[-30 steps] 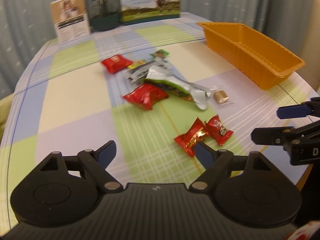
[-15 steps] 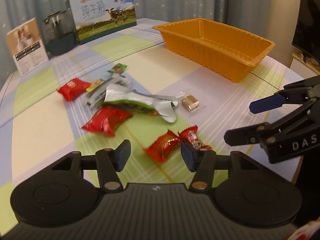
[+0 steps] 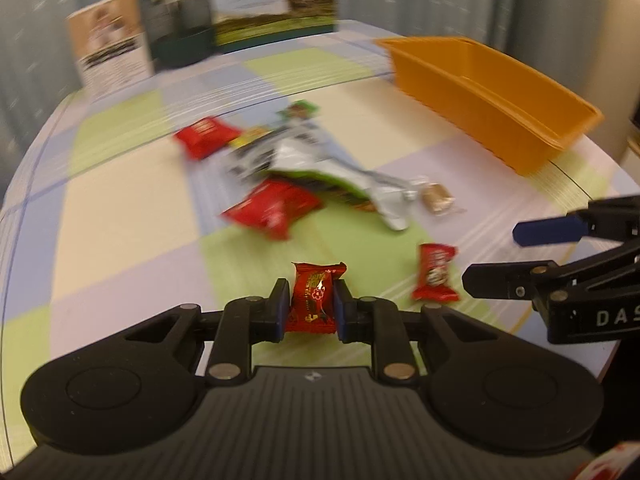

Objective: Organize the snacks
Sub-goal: 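Grasp a red candy with the right tool while the left tool holds its candy, then carry both candies over the orange tray and open both tools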

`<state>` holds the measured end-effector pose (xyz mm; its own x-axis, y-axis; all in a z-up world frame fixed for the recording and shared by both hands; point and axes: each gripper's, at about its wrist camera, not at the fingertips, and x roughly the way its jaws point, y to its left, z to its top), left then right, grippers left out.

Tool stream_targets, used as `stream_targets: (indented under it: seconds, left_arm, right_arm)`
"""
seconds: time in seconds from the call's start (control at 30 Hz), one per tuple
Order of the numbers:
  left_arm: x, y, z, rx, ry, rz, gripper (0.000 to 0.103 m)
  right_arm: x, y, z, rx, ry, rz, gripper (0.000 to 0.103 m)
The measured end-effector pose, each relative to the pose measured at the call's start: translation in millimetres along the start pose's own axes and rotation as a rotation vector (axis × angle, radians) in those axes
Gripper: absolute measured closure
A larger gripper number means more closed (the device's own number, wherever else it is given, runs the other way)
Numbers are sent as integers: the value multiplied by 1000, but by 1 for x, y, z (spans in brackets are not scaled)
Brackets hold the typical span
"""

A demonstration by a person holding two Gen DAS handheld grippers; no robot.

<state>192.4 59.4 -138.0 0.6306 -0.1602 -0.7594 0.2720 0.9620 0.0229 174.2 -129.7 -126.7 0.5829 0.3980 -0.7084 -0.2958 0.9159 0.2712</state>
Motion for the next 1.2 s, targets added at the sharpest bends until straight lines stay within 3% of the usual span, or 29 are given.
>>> stream_targets:
  seconds: [0.2, 0.37, 0.5, 0.9, 1.2]
  left_arm:
    - [-5, 22, -9, -123, 10, 25, 83]
    - [-7, 23, -10, -144, 6, 26, 83]
    - [-8, 21, -12, -153, 3, 26, 83]
    - [-25, -3, -5, -143, -31, 10, 83]
    - [-37, -63, 46, -122, -114, -73, 83]
  right_arm:
    - [16, 18, 4, -12, 10, 33, 53]
    - [26, 34, 7, -66, 0, 6, 64]
    - [35, 41, 5, -131, 9, -36, 84]
    - [0, 13, 6, -73, -44, -68, 85]
    - [-70, -46, 43, 5, -180, -144, 85]
